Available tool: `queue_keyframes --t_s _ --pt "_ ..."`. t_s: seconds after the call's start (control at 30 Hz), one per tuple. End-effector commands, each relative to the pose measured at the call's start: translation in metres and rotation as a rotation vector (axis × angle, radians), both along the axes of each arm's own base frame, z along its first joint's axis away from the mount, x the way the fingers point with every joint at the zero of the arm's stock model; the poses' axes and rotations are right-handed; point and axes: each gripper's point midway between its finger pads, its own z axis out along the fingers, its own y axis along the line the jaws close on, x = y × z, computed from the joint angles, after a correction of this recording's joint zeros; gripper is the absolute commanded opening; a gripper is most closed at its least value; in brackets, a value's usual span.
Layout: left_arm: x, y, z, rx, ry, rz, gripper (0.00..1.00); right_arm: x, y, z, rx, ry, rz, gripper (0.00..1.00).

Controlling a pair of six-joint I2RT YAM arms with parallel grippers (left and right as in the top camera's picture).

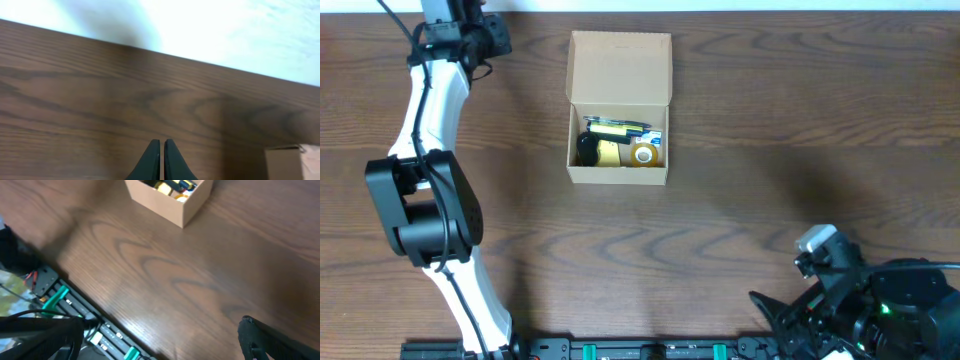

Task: Pack container
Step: 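Raise the right gripper to the far right side of the lid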

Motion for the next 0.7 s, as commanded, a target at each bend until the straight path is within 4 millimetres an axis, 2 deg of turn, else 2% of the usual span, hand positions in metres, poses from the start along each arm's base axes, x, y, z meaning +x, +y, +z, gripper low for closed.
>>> queue_keyframes --t_s 0.0,0.1,0.23,0.27,0.33,0.4,0.5,0.53,0.6,0.67 --pt "-0.001 -0.013 -0.002 -0.029 0.014 -0.031 0.06 0.008 -0.002 0.006 -0.013 -0.05 -0.012 0.99" --pt "-0.004 -0.019 -0.005 -0.029 0.03 -0.043 0.06 0.02 0.005 0.022 0.032 -0.123 -0.014 0.99" --pt "-0.013 -0.038 -0.011 -0.043 0.066 -0.115 0.06 0.029 0.015 0.04 0.091 -0.192 -0.002 0.99" --pt "-0.017 -0.042 -0.014 -0.042 0.086 -0.126 0.05 0.036 0.02 0.054 0.133 -0.247 -0.001 0.99" --pt "-0.021 -0.046 -0.018 -0.046 0.108 -0.132 0.05 0.038 0.029 0.07 0.214 -0.272 0.006 0.99" --pt "-0.025 -0.053 -0.019 -0.066 0.123 -0.153 0.05 0.043 0.03 0.079 0.23 -0.31 -0.001 0.99" --pt "-0.03 -0.068 -0.019 -0.108 0.135 -0.203 0.06 0.062 0.024 0.106 0.254 -0.435 -0.079 0.99" --pt "-0.032 -0.071 -0.02 -0.108 0.143 -0.208 0.06 0.07 0.019 0.109 0.241 -0.46 -0.122 0.91" --pt "-0.033 -0.074 -0.022 -0.107 0.151 -0.215 0.06 0.086 0.008 0.106 0.186 -0.471 -0.211 0.48" --pt "-0.034 -0.077 -0.023 -0.108 0.157 -0.218 0.06 0.105 0.0 0.097 0.136 -0.446 -0.314 0.13"
